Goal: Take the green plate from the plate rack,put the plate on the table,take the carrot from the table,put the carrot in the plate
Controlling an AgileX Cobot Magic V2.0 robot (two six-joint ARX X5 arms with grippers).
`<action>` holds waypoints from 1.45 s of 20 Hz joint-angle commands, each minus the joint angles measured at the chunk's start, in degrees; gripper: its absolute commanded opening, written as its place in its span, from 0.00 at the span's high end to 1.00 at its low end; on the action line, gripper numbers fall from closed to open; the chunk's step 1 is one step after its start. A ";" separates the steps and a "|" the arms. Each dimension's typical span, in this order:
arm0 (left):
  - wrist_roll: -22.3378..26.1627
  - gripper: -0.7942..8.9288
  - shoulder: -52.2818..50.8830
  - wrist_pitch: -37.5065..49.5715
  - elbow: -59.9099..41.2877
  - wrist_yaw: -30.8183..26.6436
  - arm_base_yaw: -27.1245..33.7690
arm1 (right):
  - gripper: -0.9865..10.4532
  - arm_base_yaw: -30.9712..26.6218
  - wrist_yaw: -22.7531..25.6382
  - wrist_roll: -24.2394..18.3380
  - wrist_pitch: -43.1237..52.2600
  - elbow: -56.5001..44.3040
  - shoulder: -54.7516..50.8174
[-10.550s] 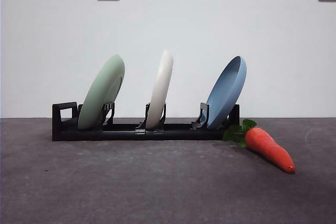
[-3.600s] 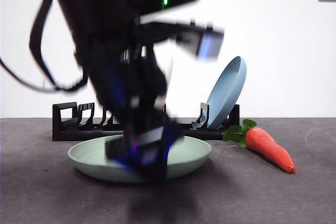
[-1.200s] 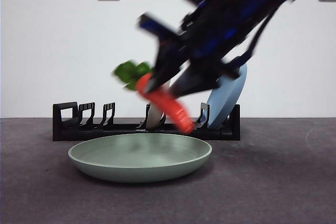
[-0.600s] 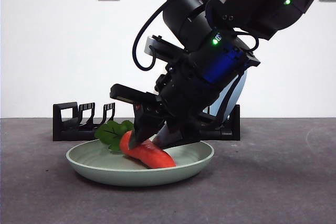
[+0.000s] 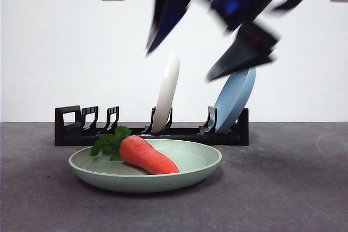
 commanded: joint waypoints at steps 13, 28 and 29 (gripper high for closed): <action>-0.20 0.93 0.22 -4.50 -0.22 3.17 -0.22 | 0.92 0.20 -3.69 -2.14 -36.11 -0.17 -25.88; -0.17 0.92 0.22 -4.42 -0.22 2.78 -0.22 | 0.91 0.17 -3.32 -2.14 -36.02 -0.17 -26.16; -0.17 0.92 0.22 -4.42 -0.22 2.75 -0.22 | 0.91 0.17 -3.32 -2.14 -36.02 -0.17 -26.16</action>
